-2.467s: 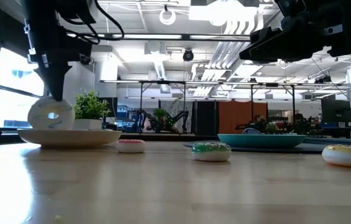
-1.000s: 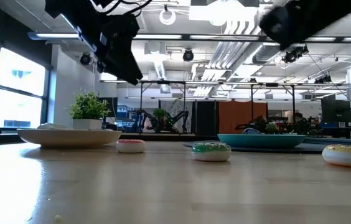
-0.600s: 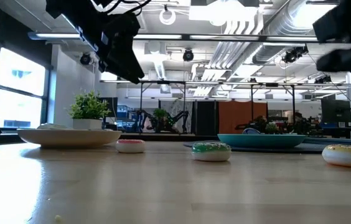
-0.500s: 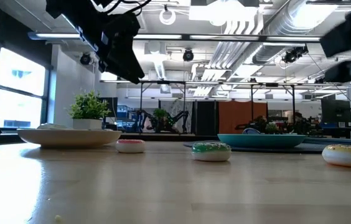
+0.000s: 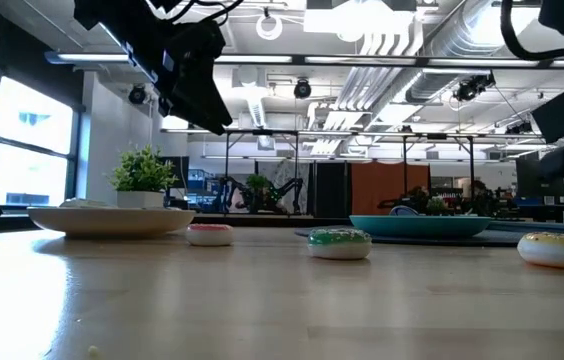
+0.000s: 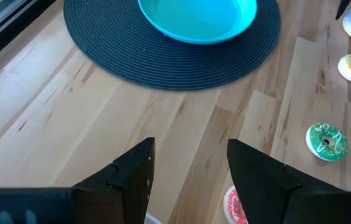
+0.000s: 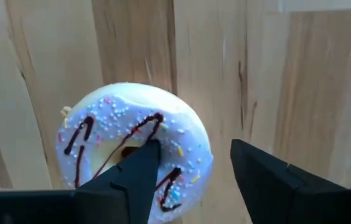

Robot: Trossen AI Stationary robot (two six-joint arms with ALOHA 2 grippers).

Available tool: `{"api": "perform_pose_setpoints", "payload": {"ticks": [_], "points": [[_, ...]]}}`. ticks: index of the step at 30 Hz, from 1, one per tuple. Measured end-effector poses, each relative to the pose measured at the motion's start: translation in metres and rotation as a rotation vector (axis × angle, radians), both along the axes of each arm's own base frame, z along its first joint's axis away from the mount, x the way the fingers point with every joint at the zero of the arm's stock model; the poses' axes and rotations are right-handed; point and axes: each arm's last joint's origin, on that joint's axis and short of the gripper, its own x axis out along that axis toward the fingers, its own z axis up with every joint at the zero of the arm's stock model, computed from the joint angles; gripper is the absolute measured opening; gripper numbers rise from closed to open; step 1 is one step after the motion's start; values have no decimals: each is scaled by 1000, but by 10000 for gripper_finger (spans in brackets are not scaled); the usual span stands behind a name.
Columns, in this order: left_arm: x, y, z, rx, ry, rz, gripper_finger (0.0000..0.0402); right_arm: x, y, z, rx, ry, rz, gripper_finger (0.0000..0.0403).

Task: Pick & Place donuts
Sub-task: Put the large purple donut on the white plate

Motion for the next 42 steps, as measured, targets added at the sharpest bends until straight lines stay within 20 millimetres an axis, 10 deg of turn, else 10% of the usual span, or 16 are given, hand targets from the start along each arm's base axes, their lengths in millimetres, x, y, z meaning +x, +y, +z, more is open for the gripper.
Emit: {"api": "perform_pose_setpoints", "payload": {"ticks": [10, 21, 29, 42], "points": [[0, 0, 2, 10, 3, 8, 197, 26, 7, 28, 33, -167, 66, 15], [8, 0, 63, 38, -45, -56, 197, 110, -14, 94, -267, -945, 90, 9], [-7, -1, 110, 8, 44, -23, 197, 186, -63, 67, -351, -1308, -220, 6], [-39, 4, 130, 64, 263, 234, 197, 302, -104, 17, -244, -1166, -311, 5]]}}
